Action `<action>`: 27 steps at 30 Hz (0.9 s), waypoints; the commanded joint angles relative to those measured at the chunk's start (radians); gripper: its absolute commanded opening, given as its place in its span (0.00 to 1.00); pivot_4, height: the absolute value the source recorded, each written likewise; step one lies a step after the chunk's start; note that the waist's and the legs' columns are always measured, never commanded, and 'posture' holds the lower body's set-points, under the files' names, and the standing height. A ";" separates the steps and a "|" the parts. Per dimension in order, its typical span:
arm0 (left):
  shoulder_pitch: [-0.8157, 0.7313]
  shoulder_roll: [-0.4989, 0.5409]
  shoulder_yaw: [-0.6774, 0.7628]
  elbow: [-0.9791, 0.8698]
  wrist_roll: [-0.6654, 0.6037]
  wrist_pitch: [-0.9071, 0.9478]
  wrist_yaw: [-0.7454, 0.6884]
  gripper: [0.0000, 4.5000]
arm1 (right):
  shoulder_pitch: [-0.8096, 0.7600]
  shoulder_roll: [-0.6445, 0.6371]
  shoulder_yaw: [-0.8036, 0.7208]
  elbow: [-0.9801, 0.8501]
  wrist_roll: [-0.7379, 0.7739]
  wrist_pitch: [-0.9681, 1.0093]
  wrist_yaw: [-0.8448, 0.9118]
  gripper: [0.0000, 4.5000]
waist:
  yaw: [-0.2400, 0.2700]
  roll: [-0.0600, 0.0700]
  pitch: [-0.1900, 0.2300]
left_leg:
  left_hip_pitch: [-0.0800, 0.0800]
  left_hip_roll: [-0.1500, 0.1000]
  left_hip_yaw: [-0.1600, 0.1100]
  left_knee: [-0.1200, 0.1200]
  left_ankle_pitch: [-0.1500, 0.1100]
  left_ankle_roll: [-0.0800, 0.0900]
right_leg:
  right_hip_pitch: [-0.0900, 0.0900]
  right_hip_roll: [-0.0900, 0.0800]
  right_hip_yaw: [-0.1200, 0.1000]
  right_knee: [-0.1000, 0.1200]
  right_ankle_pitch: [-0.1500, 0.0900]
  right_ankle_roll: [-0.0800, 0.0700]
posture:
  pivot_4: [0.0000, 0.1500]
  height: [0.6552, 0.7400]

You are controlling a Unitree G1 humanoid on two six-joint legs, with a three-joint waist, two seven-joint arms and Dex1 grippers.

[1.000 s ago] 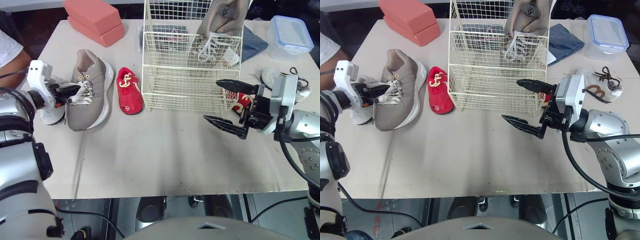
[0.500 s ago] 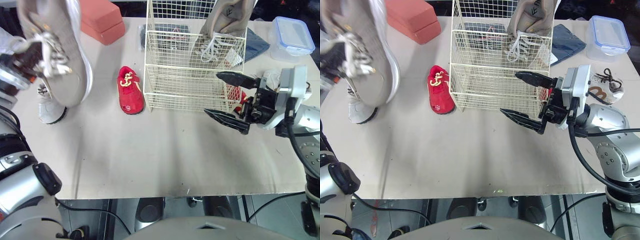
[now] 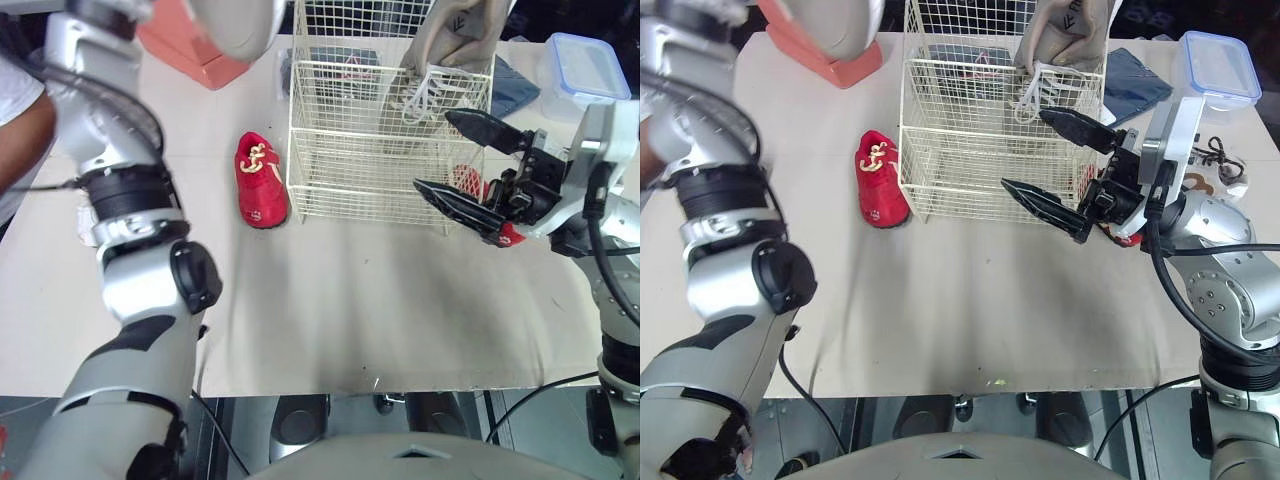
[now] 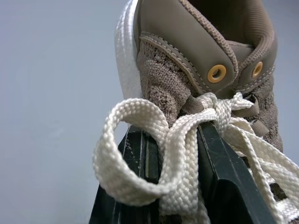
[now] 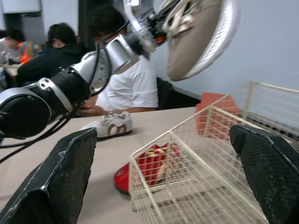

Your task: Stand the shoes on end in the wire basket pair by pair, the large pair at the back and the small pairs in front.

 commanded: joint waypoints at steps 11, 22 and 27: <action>0.073 -0.157 -0.168 -0.231 0.057 -0.187 -0.058 0.14 | -0.234 0.155 -0.003 -0.010 -0.020 0.069 -0.423 1.00 | 0.000 0.001 0.000 | 0.002 0.003 0.003 -0.001 0.000 0.000 | 0.000 0.001 0.003 0.001 0.000 0.000 | 1.00 0.36; 0.311 -0.177 -0.304 -0.618 0.142 -0.099 0.048 0.14 | -0.381 0.256 0.049 0.132 -0.115 0.045 -0.459 1.00 | 0.001 0.002 0.000 | 0.002 0.004 0.004 -0.001 0.000 0.000 | -0.001 0.001 0.005 0.001 0.000 0.000 | 1.00 0.36; 0.361 -0.167 -0.322 -0.659 0.142 -0.055 0.061 0.14 | -0.394 0.270 0.048 0.155 -0.131 0.035 -0.435 0.62 | 0.003 0.002 0.000 | 0.002 0.004 0.003 -0.001 0.000 0.000 | -0.001 0.001 0.005 0.001 0.000 0.000 | 1.00 0.36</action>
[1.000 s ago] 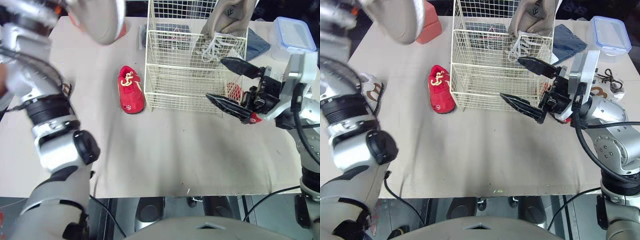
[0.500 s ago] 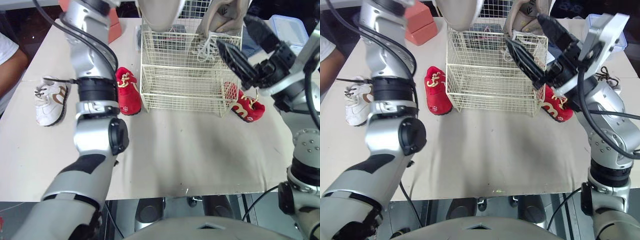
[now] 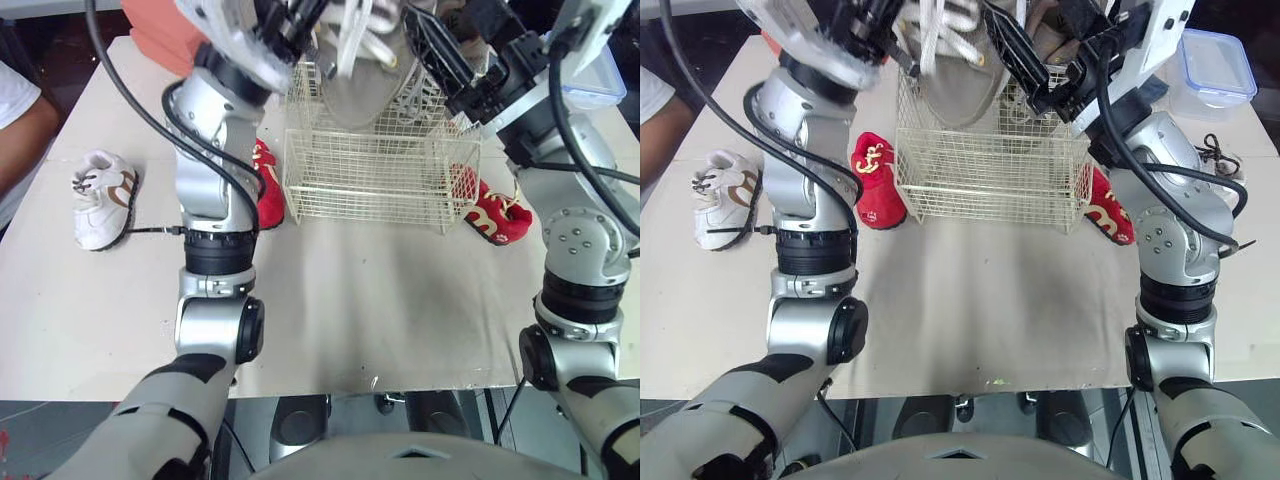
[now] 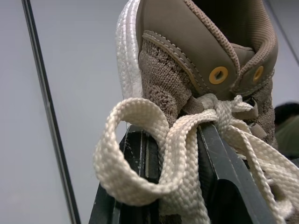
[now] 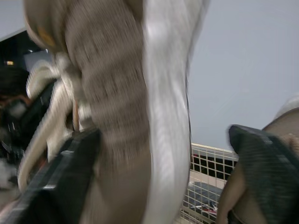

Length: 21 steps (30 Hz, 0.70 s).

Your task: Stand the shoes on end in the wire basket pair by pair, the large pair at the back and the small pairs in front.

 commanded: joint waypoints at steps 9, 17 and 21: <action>0.036 0.060 -0.003 -0.126 -0.122 0.172 -0.056 0.72 | -0.027 0.008 -0.017 -0.018 -0.027 -0.028 0.009 0.00 | -0.002 0.000 0.000 | 0.000 0.000 0.000 -0.001 0.000 0.000 | 0.000 0.000 0.000 0.000 0.000 0.000 | 1.00 0.36; 0.065 0.122 0.053 -0.179 -0.254 0.270 -0.116 0.99 | -0.015 0.016 -0.022 -0.028 -0.040 -0.035 0.004 0.00 | -0.002 0.000 0.000 | 0.000 0.000 -0.001 0.000 0.000 0.000 | 0.000 0.000 0.000 0.000 0.000 0.000 | 1.00 0.36; 0.038 0.123 0.127 -0.202 -0.371 0.339 -0.066 0.99 | -0.007 0.021 -0.019 -0.033 -0.044 -0.042 0.011 0.00 | -0.002 0.000 0.000 | 0.000 0.001 -0.003 -0.001 0.000 0.000 | 0.000 0.000 0.001 0.000 0.000 0.000 | 1.00 0.36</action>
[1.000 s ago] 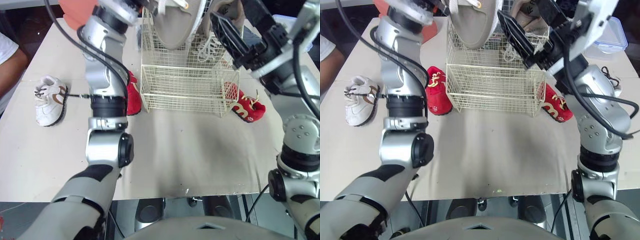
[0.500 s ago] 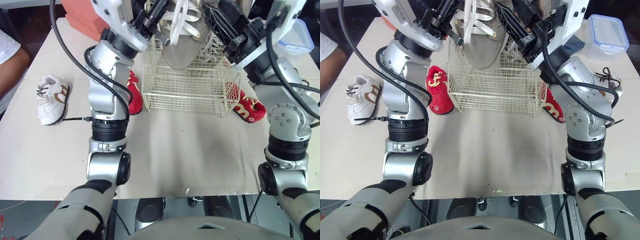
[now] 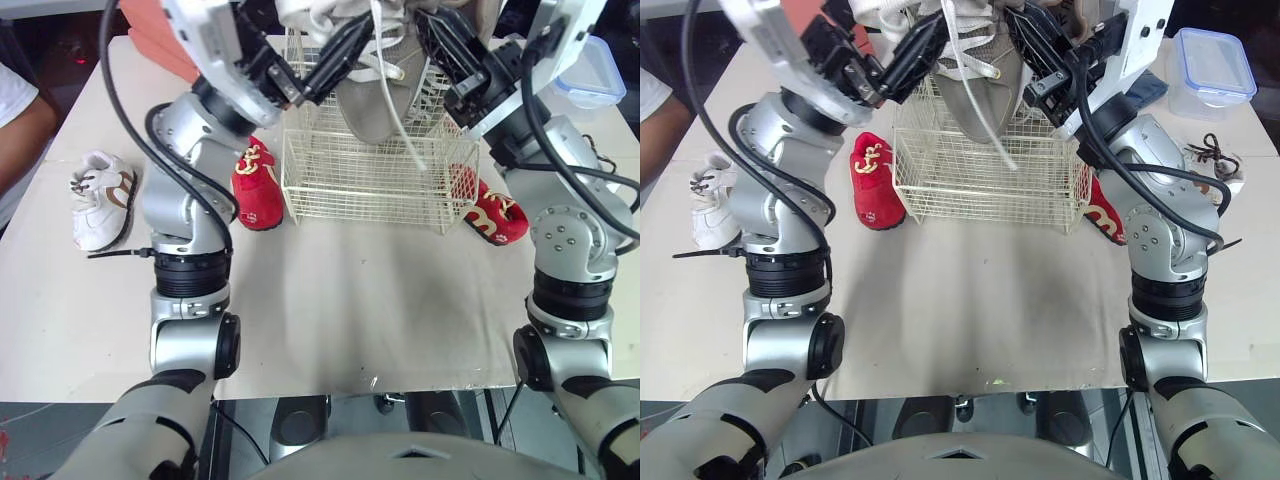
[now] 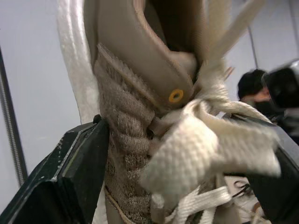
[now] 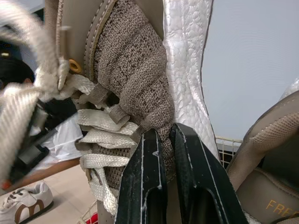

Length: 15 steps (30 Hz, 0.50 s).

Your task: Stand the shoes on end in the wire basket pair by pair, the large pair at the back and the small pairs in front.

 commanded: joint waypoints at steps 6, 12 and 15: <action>-0.075 0.026 0.066 -0.031 -0.101 0.115 0.091 0.99 | -0.002 0.008 -0.019 -0.049 -0.009 -0.056 0.030 0.00 | 0.002 0.000 0.000 | 0.000 -0.001 -0.003 0.000 0.000 0.000 | 0.001 0.000 0.000 0.000 0.000 0.000 | 1.00 0.36; -0.119 0.002 0.012 0.011 -0.058 0.137 0.114 0.99 | 0.007 0.010 0.000 -0.063 -0.020 -0.063 0.063 0.00 | 0.002 0.000 0.000 | 0.000 -0.001 -0.003 0.000 0.000 0.000 | 0.001 0.000 0.000 0.000 0.000 0.000 | 1.00 0.36; -0.149 -0.005 0.013 0.042 -0.045 0.135 0.133 0.99 | 0.013 0.009 0.003 -0.071 -0.030 -0.065 0.070 0.00 | 0.001 0.000 0.000 | 0.000 -0.001 -0.003 0.000 0.000 0.000 | 0.001 0.000 0.000 0.000 0.000 0.000 | 1.00 0.36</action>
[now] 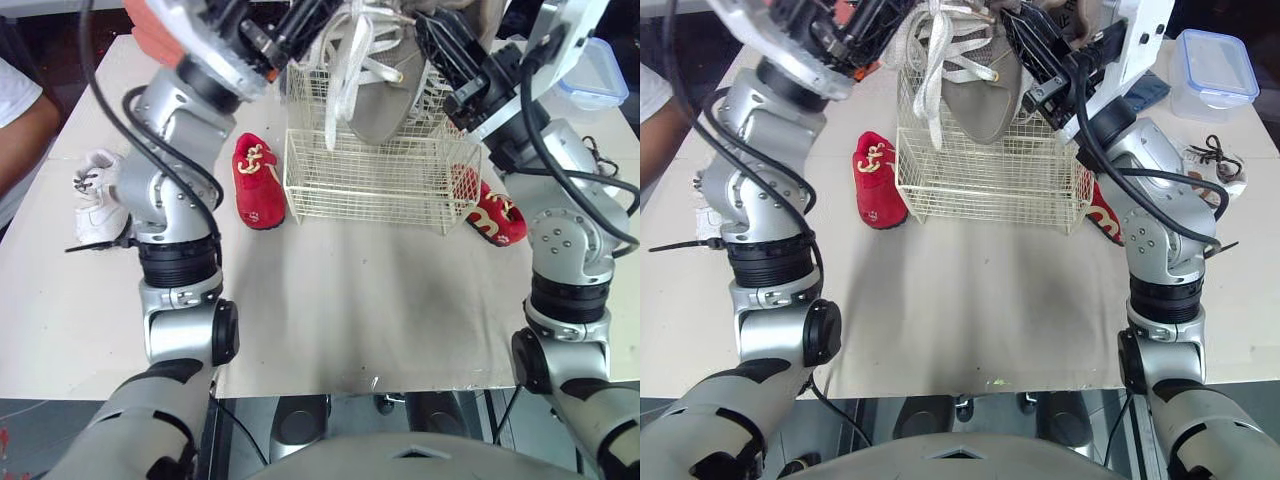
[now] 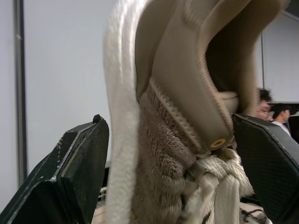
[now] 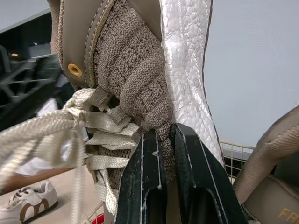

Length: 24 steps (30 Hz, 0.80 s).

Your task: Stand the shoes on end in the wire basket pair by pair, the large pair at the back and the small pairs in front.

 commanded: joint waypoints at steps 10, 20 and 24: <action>-0.066 -0.018 0.023 0.015 0.005 0.005 0.029 0.22 | 0.019 0.002 -0.005 -0.075 -0.022 -0.037 0.022 0.00 | -0.001 0.000 0.000 | 0.000 0.000 0.000 0.000 0.000 0.000 | 0.000 0.000 0.000 0.000 0.000 0.000 | 1.00 0.36; -0.061 -0.041 0.046 -0.044 0.001 0.007 0.104 0.07 | 0.022 -0.009 -0.023 -0.091 0.057 0.013 0.061 0.15 | 0.000 0.000 0.000 | 0.000 0.000 0.000 0.000 0.000 0.000 | 0.000 0.000 0.000 0.000 0.000 0.000 | 1.00 0.36; -0.082 -0.061 0.072 -0.052 0.003 -0.027 0.148 0.07 | 0.029 -0.035 -0.039 -0.113 0.102 0.037 0.080 0.60 | 0.000 0.000 0.000 | 0.000 0.000 -0.001 0.000 0.000 0.000 | 0.000 0.000 0.000 0.000 0.000 0.000 | 1.00 0.36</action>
